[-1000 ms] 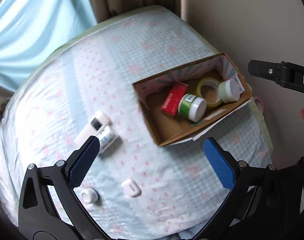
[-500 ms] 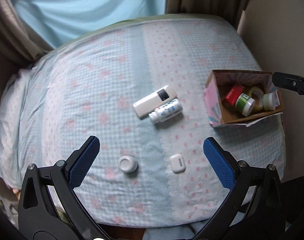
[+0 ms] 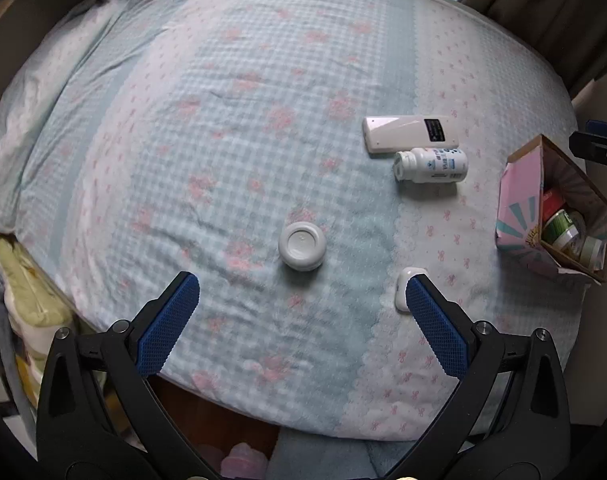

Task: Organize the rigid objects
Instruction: 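Move both tools back toward the small white cap and pill bottle, then grasp the white cap with the left tool while the right tool grasps the pill bottle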

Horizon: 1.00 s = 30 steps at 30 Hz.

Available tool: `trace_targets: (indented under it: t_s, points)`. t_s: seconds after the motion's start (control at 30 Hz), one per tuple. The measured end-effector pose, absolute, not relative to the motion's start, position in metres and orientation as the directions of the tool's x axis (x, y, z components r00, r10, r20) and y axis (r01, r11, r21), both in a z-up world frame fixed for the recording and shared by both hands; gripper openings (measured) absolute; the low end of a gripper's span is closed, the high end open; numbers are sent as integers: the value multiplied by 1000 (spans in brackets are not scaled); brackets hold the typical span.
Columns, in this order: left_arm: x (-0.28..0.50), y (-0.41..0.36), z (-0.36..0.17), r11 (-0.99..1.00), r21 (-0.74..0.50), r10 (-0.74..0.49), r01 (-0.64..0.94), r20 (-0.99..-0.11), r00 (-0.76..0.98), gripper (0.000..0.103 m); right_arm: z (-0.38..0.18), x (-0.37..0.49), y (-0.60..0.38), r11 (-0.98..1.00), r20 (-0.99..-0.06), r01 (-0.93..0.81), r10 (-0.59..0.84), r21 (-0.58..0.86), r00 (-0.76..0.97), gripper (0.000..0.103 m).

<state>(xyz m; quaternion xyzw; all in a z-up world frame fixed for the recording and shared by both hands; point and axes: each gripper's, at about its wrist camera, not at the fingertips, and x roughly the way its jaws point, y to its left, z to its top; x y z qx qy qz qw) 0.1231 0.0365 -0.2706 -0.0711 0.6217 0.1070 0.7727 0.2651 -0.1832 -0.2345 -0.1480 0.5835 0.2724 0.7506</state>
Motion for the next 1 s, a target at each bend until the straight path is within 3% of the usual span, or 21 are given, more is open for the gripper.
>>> trace_targets:
  t_s: [0.27,0.43,0.63,0.77,1.0]
  points:
    - [135,46,-334,937,-5,66,-349,-979,193,103,-298,276,-133,526,-980,-849,189,47,63,102]
    - [148,44,-380,924,0,74,-384,-981,178,103,-349,280,-109,315,-992,-949,111,-20,58,88]
    - [159,38,-423,925,52,125,-376,-977,173,102,-403,277,-95,107,-996,-991,41,-74,79,74]
    - [161,40,-440,921,57,133,-385,-976,173,95,-425,276,-91,56,-996,-994,14,-89,90,64]
    - [161,42,-454,922,63,134,-383,-978,161,84,-441,272,-87,-15,-992,-992,8,-124,124,62]
